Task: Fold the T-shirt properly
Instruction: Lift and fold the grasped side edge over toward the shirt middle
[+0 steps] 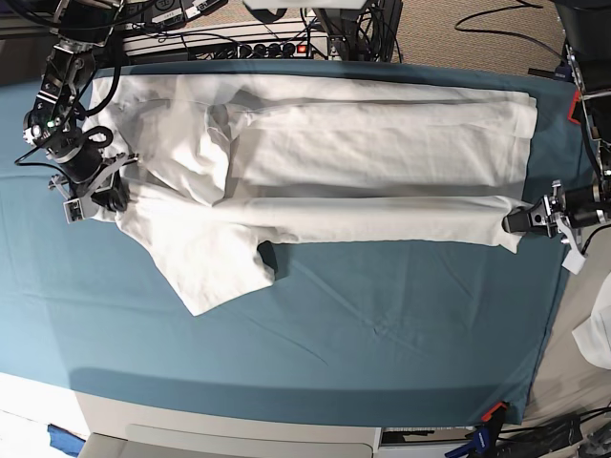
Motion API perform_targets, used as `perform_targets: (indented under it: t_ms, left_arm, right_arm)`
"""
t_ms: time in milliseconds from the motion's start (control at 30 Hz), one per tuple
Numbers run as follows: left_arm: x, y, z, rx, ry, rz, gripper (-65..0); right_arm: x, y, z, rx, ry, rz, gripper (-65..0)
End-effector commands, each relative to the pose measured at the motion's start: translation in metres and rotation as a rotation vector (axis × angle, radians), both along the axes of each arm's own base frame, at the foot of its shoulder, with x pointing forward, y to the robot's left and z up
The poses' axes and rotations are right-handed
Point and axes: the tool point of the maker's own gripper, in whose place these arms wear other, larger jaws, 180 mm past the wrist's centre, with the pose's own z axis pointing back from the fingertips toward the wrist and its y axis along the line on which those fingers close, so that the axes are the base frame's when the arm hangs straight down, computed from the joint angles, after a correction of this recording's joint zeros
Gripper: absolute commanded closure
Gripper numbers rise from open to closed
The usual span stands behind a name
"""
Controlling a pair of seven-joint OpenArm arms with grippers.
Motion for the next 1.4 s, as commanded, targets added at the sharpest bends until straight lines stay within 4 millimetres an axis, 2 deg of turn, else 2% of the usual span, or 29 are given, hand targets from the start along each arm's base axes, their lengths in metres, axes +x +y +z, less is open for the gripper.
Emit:
perform_targets:
  t_ms: [0, 267, 400, 733, 1067, 1367]
  left_arm:
    - [0.010, 0.013, 0.019, 0.014, -0.057, 0.013, 0.0]
    - [-0.004, 0.030, 0.015, 0.057, -0.018, 0.009, 0.0]
    - [-0.010, 0.036, 0.015, 0.076, 0.002, -0.006, 0.0]
    - [-0.013, 0.037, 0.013, 0.077, 0.010, -0.006, 0.0]
    - [-0.043, 0.037, -0.012, 0.077, 0.092, -0.009, 0.0]
    - [-0.046, 0.037, -0.014, 0.077, 0.099, -0.009, 0.0]
  right_arm:
    - [0.007, -0.011, 0.016, -0.044, -0.037, -0.005, 0.0]
    - [0.003, -0.022, 0.014, -0.093, 0.005, -0.005, 0.0]
    - [-0.006, -0.025, 0.005, -0.105, 0.063, -0.011, 0.0]
    - [-0.030, -0.021, -0.013, -0.064, 0.131, -0.011, 0.0]
    - [-0.040, -0.023, -0.023, -0.076, 0.200, -0.017, 0.0]
    - [-0.056, -0.025, -0.034, -0.086, 0.272, -0.020, 0.0]
